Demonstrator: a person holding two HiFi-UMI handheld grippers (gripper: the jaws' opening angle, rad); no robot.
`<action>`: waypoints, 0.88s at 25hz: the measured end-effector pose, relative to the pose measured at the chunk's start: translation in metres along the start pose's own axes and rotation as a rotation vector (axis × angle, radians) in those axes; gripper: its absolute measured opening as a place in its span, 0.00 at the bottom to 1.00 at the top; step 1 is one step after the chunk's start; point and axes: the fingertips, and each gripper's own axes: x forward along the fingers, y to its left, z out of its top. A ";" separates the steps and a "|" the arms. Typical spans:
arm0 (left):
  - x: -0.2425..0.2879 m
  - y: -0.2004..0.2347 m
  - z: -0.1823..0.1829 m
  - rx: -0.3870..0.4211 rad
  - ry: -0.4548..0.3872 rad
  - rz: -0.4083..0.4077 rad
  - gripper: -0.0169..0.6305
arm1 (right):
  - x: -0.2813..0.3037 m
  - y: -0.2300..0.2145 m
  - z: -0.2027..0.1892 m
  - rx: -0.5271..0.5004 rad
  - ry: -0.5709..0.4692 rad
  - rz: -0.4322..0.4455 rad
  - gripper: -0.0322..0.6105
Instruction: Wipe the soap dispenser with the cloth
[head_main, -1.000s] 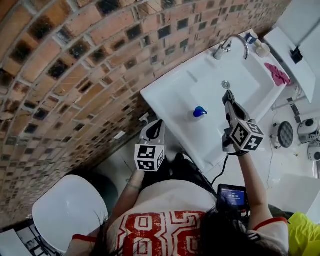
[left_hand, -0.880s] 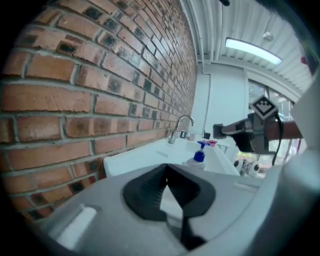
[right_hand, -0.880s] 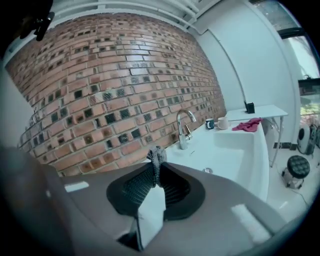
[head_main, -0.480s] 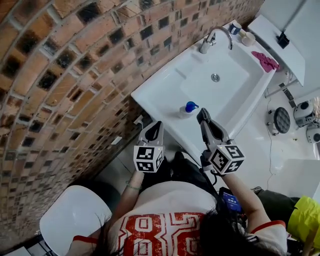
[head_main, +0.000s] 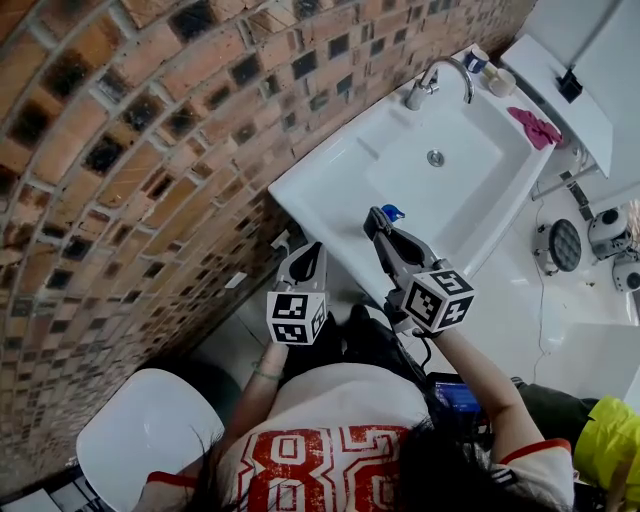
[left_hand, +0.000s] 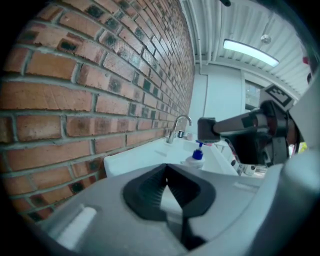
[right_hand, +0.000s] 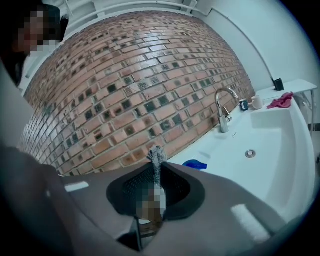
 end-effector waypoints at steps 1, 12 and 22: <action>0.000 0.000 0.000 -0.001 -0.001 0.001 0.03 | 0.003 -0.003 0.003 0.010 0.004 -0.002 0.12; 0.002 0.007 0.002 -0.009 -0.002 0.015 0.03 | -0.003 -0.046 0.006 0.080 0.043 -0.074 0.12; 0.009 0.001 0.008 -0.003 -0.014 -0.006 0.03 | -0.021 -0.071 0.017 0.058 0.034 -0.130 0.12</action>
